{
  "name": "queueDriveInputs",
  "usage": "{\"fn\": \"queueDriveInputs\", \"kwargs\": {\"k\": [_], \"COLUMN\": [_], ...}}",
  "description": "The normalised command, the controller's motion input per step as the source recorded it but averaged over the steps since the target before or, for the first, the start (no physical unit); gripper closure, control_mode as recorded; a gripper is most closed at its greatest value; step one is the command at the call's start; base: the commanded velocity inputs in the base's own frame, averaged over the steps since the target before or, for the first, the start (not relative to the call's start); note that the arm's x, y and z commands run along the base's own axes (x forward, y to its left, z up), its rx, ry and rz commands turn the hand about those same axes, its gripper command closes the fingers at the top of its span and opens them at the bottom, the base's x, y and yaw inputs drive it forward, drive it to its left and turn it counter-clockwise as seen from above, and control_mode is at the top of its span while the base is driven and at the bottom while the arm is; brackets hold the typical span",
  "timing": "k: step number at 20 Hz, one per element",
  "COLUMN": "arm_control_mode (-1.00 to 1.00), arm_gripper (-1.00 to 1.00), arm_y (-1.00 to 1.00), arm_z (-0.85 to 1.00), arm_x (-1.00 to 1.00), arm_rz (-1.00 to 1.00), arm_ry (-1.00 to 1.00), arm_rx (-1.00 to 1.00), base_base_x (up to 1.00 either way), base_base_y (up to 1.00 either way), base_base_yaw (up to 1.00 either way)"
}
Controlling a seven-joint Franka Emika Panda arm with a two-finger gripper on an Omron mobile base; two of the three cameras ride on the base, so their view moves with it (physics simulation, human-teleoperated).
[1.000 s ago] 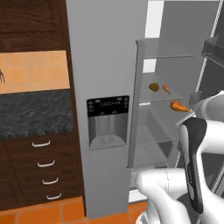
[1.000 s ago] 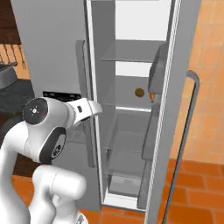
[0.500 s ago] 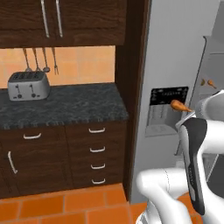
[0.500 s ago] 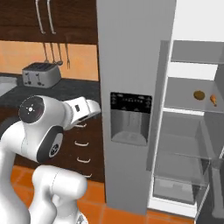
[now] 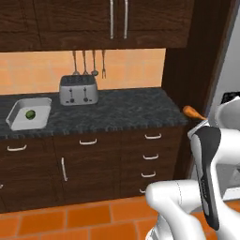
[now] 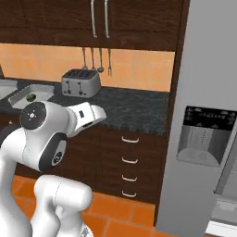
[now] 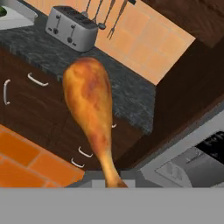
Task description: Place one avocado and one chicken drumstick in each tupperware on the nearby counter, to pack two identical lunches.
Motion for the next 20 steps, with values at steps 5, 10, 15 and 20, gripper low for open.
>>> {"fn": "queueDriveInputs", "kwargs": {"k": [5, 10, 15, 20], "arm_control_mode": [1.00, 1.00, 1.00, 1.00], "arm_gripper": [1.00, 1.00, 1.00, 1.00], "arm_y": [0.00, 0.00, 0.00, 0.00], "arm_z": [0.00, 0.00, 0.00, 0.00], "arm_x": [0.00, 0.00, 0.00, 0.00], "arm_rz": [0.00, 0.00, 0.00, 0.00], "arm_ry": [0.00, 0.00, 0.00, 0.00], "arm_rx": [0.00, 0.00, 0.00, 0.00], "base_base_x": [0.52, 0.84, 0.99, 0.88], "base_base_y": [1.00, 1.00, 1.00, 1.00], "base_base_yaw": [0.00, 0.00, 0.00, 0.00]}}
